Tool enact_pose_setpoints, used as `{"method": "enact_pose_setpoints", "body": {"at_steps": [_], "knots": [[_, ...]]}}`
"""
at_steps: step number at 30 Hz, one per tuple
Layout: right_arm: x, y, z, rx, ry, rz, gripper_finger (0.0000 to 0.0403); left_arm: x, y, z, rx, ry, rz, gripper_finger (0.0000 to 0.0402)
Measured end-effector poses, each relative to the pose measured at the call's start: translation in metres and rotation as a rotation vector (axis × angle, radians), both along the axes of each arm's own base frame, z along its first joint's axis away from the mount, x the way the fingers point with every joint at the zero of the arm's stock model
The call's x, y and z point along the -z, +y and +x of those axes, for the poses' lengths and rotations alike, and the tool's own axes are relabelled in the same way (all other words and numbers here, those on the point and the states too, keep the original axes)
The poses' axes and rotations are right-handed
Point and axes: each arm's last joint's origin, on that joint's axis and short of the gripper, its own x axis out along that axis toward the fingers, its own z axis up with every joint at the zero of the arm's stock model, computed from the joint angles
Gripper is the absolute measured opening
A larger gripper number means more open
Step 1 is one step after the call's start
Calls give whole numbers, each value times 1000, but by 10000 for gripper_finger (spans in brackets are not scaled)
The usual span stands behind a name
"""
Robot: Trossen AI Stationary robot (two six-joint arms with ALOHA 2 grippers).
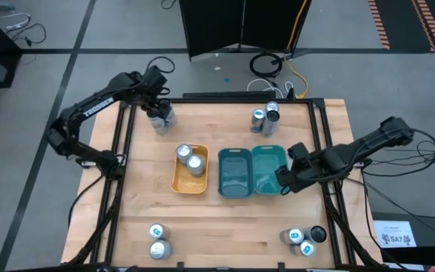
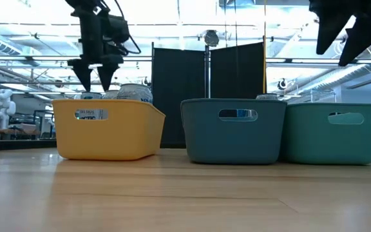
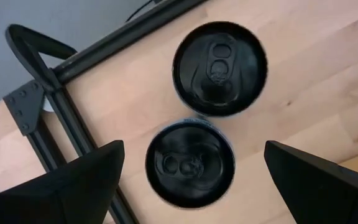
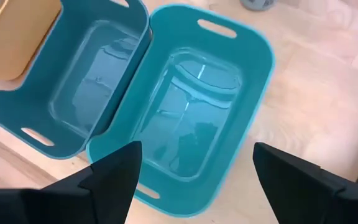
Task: Sort soda cans
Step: Put the white-blue soda can into the blue bin
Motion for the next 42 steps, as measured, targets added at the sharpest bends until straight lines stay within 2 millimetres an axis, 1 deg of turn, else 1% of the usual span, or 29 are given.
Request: {"method": "enact_pose_setpoints", "body": {"at_steps": [7,11,15,19,24,27,33,36,38,42], "knots": [[-7,-5,-8,-12,-37,-14,299,9,3,4,22,37,-48,396],[-8,-5,-8,-20,-36,-18,299,14,4,1,79,68,-57,396],[-8,-5,-8,-23,-37,-19,299,24,6,-4,126,96,-78,396],[-8,-5,-8,-20,-39,-17,299,33,11,-6,142,118,-101,396],[-8,-5,-8,-10,-44,-13,299,41,18,-2,168,95,-118,392],[-8,-4,-8,-8,-47,-11,299,44,19,-1,177,105,-141,371],[-8,-4,-8,-6,-51,-9,299,47,16,-4,147,135,-195,300],[-8,-5,-7,-7,-53,-17,299,45,14,-5,132,134,-200,274],[-8,-5,-7,-6,-59,-33,299,43,13,-7,109,127,-199,267],[-8,-5,-7,-14,-56,-40,299,32,6,-10,77,99,-177,270]]}}
